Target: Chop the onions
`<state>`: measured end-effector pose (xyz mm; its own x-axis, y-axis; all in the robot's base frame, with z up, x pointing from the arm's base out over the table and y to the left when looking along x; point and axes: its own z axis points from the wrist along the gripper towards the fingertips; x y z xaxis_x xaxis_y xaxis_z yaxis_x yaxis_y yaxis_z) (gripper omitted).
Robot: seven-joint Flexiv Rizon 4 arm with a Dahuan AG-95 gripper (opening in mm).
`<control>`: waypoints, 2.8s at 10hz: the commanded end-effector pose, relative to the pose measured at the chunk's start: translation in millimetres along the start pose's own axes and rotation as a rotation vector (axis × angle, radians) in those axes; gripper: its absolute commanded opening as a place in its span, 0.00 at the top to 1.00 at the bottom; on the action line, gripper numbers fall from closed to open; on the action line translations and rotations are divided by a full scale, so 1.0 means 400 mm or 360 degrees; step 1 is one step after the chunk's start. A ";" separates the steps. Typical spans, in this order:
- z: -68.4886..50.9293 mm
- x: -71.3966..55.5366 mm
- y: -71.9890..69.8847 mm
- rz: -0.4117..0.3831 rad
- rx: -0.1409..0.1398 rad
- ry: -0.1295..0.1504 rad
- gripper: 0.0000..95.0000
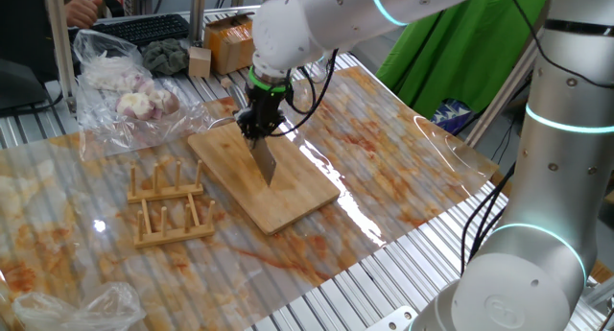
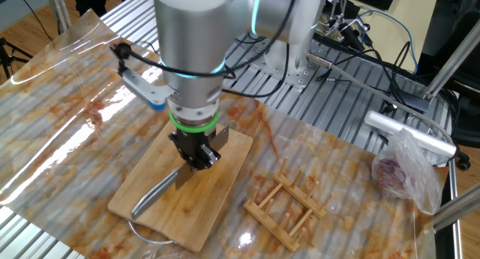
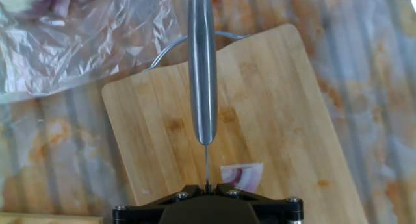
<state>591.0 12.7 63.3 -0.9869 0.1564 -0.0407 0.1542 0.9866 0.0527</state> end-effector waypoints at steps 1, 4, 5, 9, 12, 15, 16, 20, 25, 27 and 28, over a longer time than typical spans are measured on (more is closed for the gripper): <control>0.025 -0.001 0.001 0.0003 -0.0004 -0.0014 1.00; 0.056 0.000 0.001 0.0015 -0.0007 -0.0028 1.00; 0.066 0.000 0.001 0.0017 -0.0012 -0.0032 1.00; 0.043 -0.001 0.002 0.0035 0.0000 -0.0017 1.00; -0.022 -0.001 -0.004 0.0057 0.0000 0.0012 1.00; -0.071 -0.002 -0.033 0.0029 -0.0016 0.0035 1.00; -0.080 -0.004 -0.049 -0.0002 -0.0020 0.0023 1.00; -0.074 -0.004 -0.052 -0.0009 -0.0020 0.0014 1.00; -0.061 -0.005 -0.057 -0.0054 -0.0012 0.0012 1.00; -0.050 -0.004 -0.058 -0.0061 -0.0011 0.0012 1.00; -0.038 -0.002 -0.057 -0.0059 -0.0012 0.0011 1.00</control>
<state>586.9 -10.5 74.3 -0.9923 0.1183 -0.0357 0.1161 0.9915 0.0590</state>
